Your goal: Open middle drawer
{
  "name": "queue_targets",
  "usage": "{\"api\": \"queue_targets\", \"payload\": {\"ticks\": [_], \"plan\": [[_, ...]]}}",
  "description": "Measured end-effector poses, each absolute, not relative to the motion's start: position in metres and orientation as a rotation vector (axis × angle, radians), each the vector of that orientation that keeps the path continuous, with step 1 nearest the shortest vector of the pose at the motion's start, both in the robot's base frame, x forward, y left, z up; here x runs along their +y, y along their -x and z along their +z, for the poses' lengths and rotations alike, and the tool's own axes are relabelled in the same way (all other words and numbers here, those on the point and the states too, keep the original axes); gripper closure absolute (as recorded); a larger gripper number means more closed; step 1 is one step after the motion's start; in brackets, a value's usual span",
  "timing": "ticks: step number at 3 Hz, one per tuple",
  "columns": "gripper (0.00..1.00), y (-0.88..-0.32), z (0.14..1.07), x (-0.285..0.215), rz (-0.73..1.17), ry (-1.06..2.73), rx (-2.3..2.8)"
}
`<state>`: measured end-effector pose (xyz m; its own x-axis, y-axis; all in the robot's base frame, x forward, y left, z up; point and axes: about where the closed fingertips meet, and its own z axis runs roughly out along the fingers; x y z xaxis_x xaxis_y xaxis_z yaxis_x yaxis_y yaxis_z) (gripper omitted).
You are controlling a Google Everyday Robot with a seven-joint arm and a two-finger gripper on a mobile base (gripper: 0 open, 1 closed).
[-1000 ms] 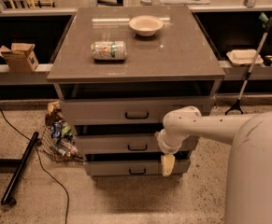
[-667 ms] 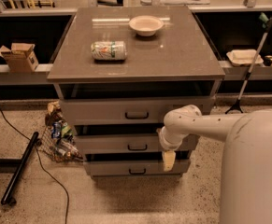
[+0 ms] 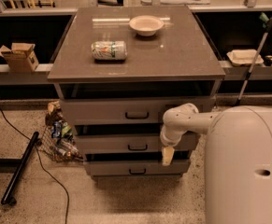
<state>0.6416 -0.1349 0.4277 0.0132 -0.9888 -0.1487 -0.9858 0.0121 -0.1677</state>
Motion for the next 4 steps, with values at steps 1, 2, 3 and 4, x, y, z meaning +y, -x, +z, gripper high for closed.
{"api": "queue_targets", "payload": {"ticks": [1, 2, 3, 4], "plan": [[0.0, -0.649, 0.412, -0.136, 0.014, 2.028, 2.124], [0.18, -0.641, 0.398, -0.139, 0.048, 1.981, 2.194], [0.41, -0.635, 0.394, -0.143, 0.056, 1.95, 2.232], [0.64, -0.633, 0.396, -0.144, 0.053, 1.942, 2.24]]}}
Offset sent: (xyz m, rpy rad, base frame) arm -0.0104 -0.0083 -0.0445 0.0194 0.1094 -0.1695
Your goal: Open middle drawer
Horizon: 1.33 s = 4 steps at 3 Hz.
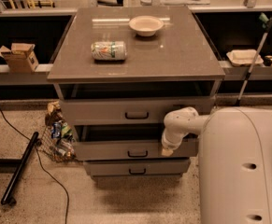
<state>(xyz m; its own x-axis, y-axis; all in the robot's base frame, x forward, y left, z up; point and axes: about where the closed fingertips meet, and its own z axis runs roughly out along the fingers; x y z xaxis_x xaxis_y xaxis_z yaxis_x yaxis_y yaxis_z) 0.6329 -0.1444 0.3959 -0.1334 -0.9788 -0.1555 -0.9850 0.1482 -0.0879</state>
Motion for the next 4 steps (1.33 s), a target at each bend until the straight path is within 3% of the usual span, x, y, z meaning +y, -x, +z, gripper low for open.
{"api": "queue_targets", "payload": {"ticks": [1, 2, 4], "plan": [[0.88, -0.6359, 0.3962, -0.1444, 0.053, 1.942, 2.24], [0.88, -0.6359, 0.3962, -0.1444, 0.053, 1.942, 2.24], [0.41, -0.6359, 0.3961, -0.1444, 0.053, 1.942, 2.241]]}}
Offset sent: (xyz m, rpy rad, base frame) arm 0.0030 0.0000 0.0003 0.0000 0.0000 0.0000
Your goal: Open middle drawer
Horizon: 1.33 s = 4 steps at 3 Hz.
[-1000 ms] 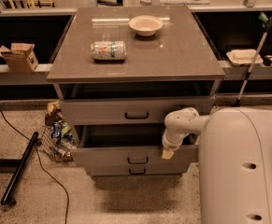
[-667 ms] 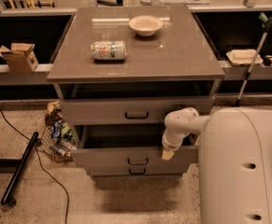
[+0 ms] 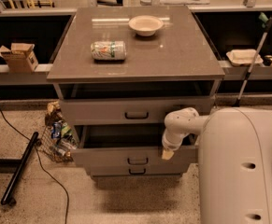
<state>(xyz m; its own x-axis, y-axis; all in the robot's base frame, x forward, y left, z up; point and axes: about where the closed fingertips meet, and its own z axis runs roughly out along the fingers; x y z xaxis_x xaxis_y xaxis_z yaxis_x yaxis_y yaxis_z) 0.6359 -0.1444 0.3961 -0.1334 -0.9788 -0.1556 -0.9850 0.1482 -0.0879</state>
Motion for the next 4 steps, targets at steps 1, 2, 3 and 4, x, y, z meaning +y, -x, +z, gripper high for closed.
{"api": "queue_targets", "payload": {"ticks": [1, 2, 3, 4], "plan": [[0.19, -0.636, 0.396, -0.144, 0.053, 1.942, 2.241], [0.0, -0.636, 0.396, -0.144, 0.053, 1.942, 2.241], [0.0, -0.636, 0.396, -0.144, 0.053, 1.942, 2.241], [0.0, -0.625, 0.398, -0.141, 0.095, 1.967, 2.213]]}}
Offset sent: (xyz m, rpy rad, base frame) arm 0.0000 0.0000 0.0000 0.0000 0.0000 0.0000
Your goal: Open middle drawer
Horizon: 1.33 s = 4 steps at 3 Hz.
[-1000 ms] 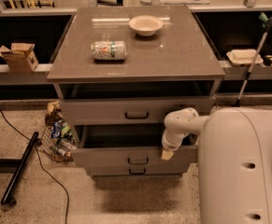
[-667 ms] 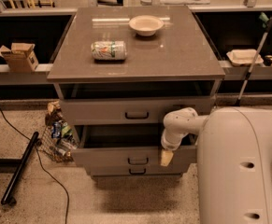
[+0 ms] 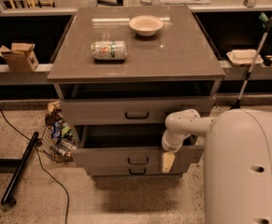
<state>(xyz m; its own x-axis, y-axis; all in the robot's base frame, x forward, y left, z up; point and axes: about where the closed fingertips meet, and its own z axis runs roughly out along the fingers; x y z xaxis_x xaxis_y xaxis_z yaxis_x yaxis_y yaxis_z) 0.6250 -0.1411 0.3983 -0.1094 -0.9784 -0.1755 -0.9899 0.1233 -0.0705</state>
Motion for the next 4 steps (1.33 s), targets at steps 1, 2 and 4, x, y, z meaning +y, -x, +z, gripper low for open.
{"api": "queue_targets", "payload": {"ticks": [1, 2, 4], "plan": [[0.0, -0.602, 0.405, -0.137, 0.191, 2.024, 2.169], [0.0, -0.585, 0.408, -0.139, 0.289, 2.077, 2.144], [0.47, -0.565, 0.404, -0.147, 0.46, 2.156, 2.179]]}}
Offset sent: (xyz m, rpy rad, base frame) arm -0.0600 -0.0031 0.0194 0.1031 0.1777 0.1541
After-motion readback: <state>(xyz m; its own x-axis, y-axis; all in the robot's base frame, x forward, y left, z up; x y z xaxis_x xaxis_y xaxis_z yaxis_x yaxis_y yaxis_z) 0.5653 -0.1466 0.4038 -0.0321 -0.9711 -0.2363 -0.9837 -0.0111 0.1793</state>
